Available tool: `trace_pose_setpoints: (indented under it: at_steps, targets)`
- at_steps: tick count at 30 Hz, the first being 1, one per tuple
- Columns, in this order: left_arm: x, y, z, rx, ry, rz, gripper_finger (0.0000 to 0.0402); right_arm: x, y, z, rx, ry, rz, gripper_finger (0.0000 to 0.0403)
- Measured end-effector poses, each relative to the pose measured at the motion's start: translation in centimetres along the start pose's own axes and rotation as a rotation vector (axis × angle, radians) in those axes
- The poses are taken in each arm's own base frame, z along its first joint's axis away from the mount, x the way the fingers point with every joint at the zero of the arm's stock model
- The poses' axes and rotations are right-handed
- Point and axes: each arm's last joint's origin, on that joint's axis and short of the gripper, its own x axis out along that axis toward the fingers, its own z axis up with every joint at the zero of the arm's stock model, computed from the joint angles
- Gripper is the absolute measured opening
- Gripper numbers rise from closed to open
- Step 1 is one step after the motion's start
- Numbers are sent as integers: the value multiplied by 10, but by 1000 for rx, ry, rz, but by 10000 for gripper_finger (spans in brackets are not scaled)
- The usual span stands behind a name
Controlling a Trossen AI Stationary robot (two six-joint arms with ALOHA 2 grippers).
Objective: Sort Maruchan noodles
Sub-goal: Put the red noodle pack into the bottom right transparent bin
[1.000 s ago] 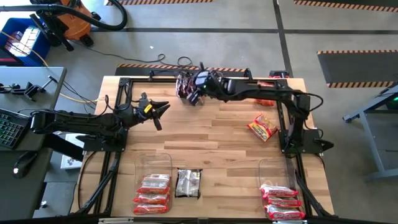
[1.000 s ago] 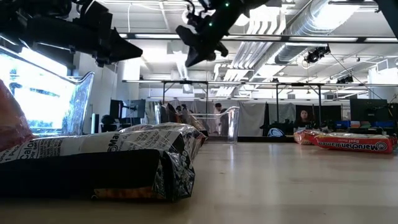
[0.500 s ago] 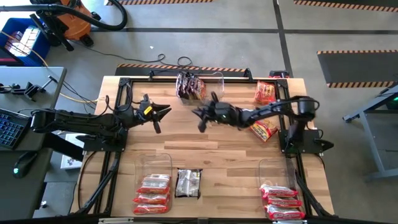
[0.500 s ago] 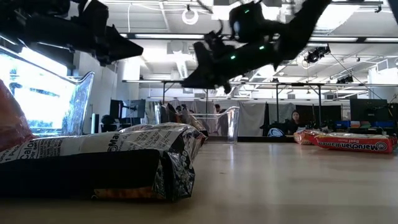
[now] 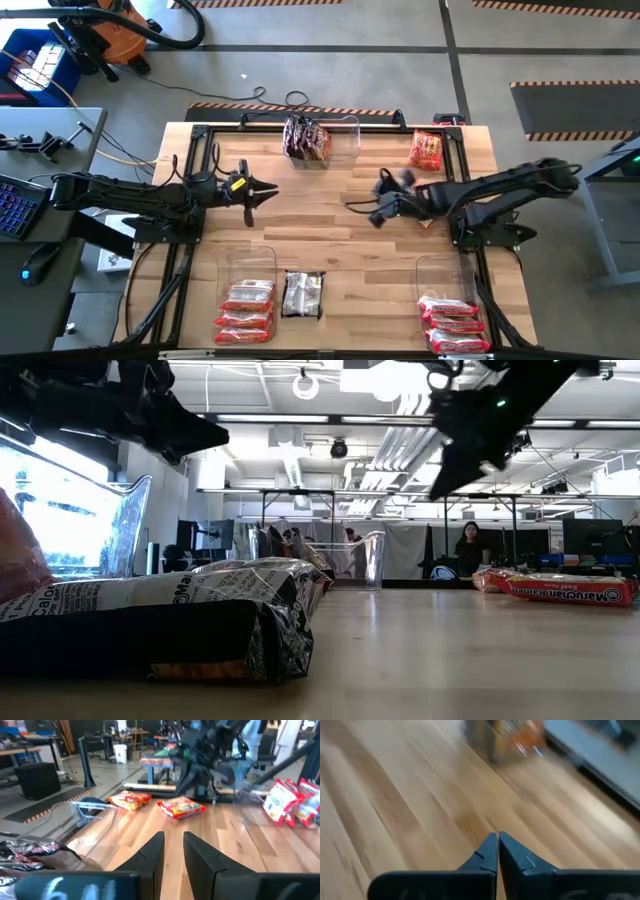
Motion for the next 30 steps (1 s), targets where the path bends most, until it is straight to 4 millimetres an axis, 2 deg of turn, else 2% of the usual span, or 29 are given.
trace_pose_setpoints:
  at_steps: [4,10,19,23,28,30]
  targets:
    - [3,-2,-4,5,29,-39,62,-26,-20,-11,74,216,-101,0]
    - [10,-5,-11,40,56,-125,62,-31,-39,-37,107,519,-292,0]
    - [18,-16,-17,103,65,-285,62,-9,-48,-70,161,828,-385,0]
    - [24,-25,-13,134,62,-341,62,3,-48,-83,166,914,-409,0]
    - [34,-35,-7,162,66,-380,62,20,-35,-89,168,947,-257,0]
    - [39,-38,-7,170,76,-392,62,27,-25,-85,176,889,-136,0]
